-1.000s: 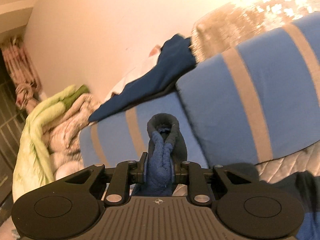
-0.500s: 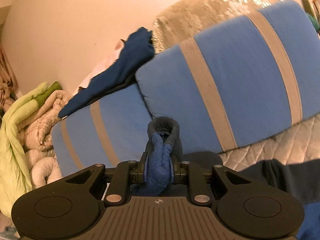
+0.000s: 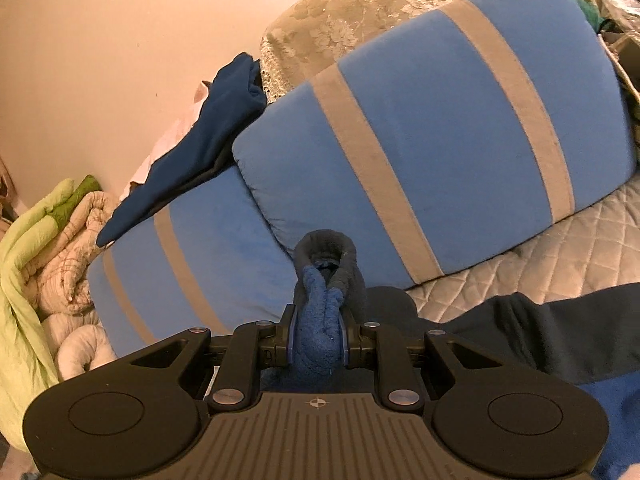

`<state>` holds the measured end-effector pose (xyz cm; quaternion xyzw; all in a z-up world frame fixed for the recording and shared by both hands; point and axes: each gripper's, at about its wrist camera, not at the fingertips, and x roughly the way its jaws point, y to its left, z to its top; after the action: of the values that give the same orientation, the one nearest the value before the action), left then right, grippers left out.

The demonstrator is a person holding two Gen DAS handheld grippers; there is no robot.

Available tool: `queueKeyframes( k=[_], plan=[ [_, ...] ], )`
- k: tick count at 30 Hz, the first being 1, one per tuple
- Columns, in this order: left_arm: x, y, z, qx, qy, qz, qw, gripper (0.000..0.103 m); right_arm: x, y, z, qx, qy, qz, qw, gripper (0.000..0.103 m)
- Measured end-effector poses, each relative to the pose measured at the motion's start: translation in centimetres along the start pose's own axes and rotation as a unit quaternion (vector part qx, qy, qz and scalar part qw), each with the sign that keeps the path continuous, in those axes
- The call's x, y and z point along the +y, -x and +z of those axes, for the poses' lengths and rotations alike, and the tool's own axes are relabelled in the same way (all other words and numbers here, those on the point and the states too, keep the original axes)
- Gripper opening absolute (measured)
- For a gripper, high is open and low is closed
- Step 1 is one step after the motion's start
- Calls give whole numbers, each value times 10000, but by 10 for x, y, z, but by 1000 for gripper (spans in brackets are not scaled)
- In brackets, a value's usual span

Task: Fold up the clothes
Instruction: 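Carry the held cuff across the hoodie body with the right gripper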

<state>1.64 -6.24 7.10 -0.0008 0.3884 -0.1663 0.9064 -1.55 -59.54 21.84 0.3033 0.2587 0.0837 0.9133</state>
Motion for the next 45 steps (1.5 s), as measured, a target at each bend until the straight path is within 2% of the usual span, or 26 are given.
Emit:
queueKeyframes(
  k=[2, 5, 6, 8, 13, 21, 29, 34, 36, 38, 39, 40, 41, 42, 44, 45],
  plan=[
    [-5, -3, -2, 81, -135, 25, 9999, 51, 0, 6, 0, -19, 25, 30, 10000, 22],
    [-17, -4, -6, 122, -601, 310, 9976, 49, -1, 14, 3, -71, 90, 60, 9999, 22],
    [-22, -2, -8, 102, -759, 434, 9961, 46, -1, 16, 4, -85, 132, 52, 9999, 22],
    [-27, 3, -8, 59, -888, 602, 9942, 31, -3, 19, 5, -54, 188, -37, 9998, 22],
    [-37, 14, -10, -37, -1146, 700, 9909, 18, -24, 21, -4, 385, -140, -438, 9982, 22],
    [-44, 17, -12, -23, -1447, 839, 9859, 16, -69, 40, -52, 1213, -790, -726, 9868, 21],
    [-56, 9, -13, 290, -1807, 928, 9787, 17, -79, 65, -88, 1708, -796, -902, 9779, 21],
    [-68, 8, -15, 329, -2252, 1078, 9678, 21, -82, 76, -95, 1728, -707, -970, 9776, 20],
    [-71, 8, -18, 312, -2359, 1190, 9640, 31, -86, 74, -97, 1775, -756, -1024, 9759, 20],
    [-70, 7, -20, 310, -2413, 1307, 9611, 48, -92, 69, -100, 1892, -770, -1113, 9726, 22],
    [-68, 9, -21, 314, -2411, 1353, 9605, 53, -95, 66, -102, 1971, -762, -1149, 9706, 22],
    [-66, 12, -22, 297, -2388, 1382, 9607, 62, -99, 63, -104, 2048, -759, -1185, 9686, 26],
    [-64, 15, -23, 281, -2364, 1412, 9609, 67, -103, 62, -106, 2111, -782, -1216, 9667, 29],
    [-63, 19, -24, 264, -2332, 1405, 9619, 68, -107, 63, -107, 2144, -818, -1233, 9655, 32],
    [-61, 31, -26, 275, -2232, 1224, 9667, 70, -112, 67, -106, 2141, -810, -1280, 9650, 53],
    [-61, 36, -27, 333, -2199, 1120, 9685, 71, -113, 70, -105, 2117, -779, -1309, 9654, 57]
  ],
)
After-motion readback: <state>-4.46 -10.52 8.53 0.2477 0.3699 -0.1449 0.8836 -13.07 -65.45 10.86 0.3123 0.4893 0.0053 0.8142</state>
